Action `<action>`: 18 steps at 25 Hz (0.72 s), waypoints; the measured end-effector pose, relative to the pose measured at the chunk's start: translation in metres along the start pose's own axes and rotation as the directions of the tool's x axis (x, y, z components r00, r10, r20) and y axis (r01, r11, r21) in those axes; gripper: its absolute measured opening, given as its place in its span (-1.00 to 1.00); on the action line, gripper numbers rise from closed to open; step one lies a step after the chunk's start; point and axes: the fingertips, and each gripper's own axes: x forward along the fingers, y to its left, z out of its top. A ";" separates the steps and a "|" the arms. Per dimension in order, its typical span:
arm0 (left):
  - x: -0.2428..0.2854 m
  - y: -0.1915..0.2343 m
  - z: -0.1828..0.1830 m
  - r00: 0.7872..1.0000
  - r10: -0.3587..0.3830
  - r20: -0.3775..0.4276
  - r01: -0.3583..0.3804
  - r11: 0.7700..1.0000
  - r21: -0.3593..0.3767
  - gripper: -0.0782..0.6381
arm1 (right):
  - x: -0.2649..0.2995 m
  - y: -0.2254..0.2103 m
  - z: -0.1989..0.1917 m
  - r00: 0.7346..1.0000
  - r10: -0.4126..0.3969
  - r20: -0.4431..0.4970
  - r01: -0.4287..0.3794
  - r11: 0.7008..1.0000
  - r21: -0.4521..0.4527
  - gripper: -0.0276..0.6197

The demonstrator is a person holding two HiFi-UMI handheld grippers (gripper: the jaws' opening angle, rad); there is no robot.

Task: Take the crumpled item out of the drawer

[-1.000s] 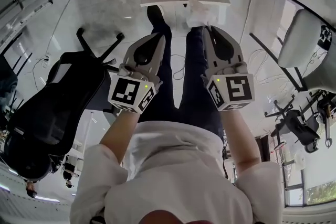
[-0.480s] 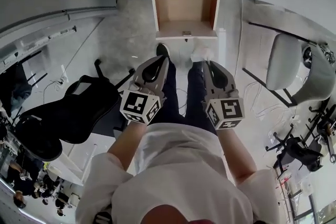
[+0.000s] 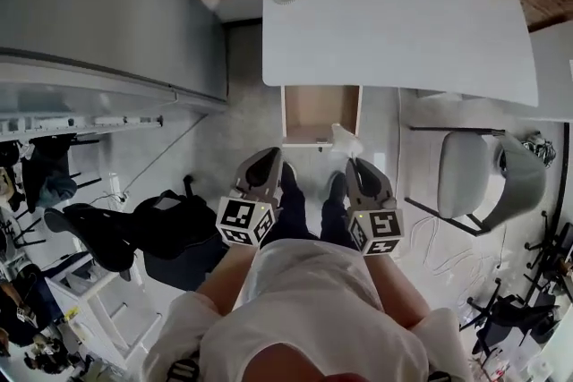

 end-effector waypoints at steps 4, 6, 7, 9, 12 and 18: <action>-0.010 -0.002 0.032 0.999 -0.010 0.039 0.008 0.999 0.053 -0.76 | -0.007 0.002 0.037 0.998 0.006 0.063 -0.003 0.999 -0.037 -0.83; -0.013 -0.006 0.047 0.997 -0.016 0.073 0.012 0.998 0.053 -0.76 | -0.012 0.005 0.057 0.996 0.024 0.089 -0.018 0.998 -0.065 -0.83; -0.015 -0.009 0.053 0.996 -0.020 0.088 0.015 0.998 0.056 -0.76 | -0.016 0.007 0.066 0.994 0.030 0.104 -0.022 0.997 -0.076 -0.83; -0.021 -0.015 0.066 0.993 -0.028 0.111 0.020 0.997 0.069 -0.76 | -0.027 0.012 0.080 0.990 0.032 0.135 -0.022 0.997 -0.079 -0.83; -0.029 -0.023 0.088 0.987 -0.033 0.156 0.019 0.996 0.090 -0.76 | -0.042 0.018 0.094 0.985 0.037 0.171 -0.023 0.997 -0.079 -0.83; -0.036 -0.030 0.125 0.968 -0.046 0.248 0.019 0.994 0.112 -0.76 | -0.058 0.017 0.133 0.965 0.042 0.260 -0.013 0.993 -0.114 -0.83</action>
